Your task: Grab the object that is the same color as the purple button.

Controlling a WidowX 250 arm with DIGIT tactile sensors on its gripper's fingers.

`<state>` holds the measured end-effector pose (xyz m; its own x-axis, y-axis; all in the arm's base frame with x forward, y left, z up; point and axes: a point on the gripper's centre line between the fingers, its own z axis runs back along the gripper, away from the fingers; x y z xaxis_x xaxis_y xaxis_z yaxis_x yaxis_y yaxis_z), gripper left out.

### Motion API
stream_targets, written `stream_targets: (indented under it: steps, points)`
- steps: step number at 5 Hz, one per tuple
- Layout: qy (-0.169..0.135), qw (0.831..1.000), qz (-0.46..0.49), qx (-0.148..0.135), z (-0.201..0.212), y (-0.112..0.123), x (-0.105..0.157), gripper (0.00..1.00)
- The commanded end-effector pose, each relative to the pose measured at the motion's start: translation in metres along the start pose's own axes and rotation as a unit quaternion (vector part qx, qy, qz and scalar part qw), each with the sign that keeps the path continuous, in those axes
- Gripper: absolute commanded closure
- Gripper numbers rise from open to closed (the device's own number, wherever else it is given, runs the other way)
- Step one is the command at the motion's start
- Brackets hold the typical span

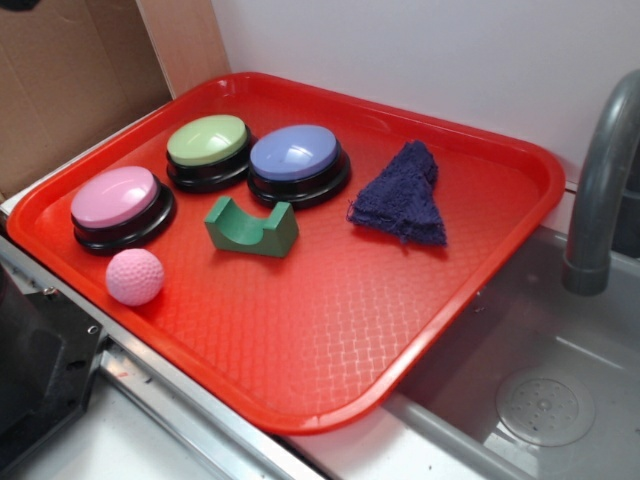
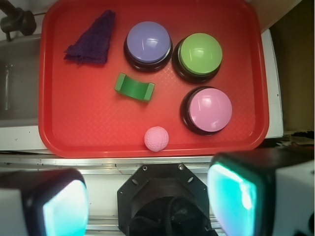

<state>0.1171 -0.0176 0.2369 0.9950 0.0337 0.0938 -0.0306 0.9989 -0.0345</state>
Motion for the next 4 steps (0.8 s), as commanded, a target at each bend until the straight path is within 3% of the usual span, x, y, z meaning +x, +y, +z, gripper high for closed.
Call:
stream_targets:
  steps: [1,3,4]
  points:
    - [0.0,1.0,0.0,0.0,0.0,0.0,0.0,0.0]
    - [-0.054,0.996,0.064,-0.036,-0.032,-0.033,0.026,0.0]
    - [-0.05,0.992,0.1,-0.055,-0.054,-0.048,0.047,0.0]
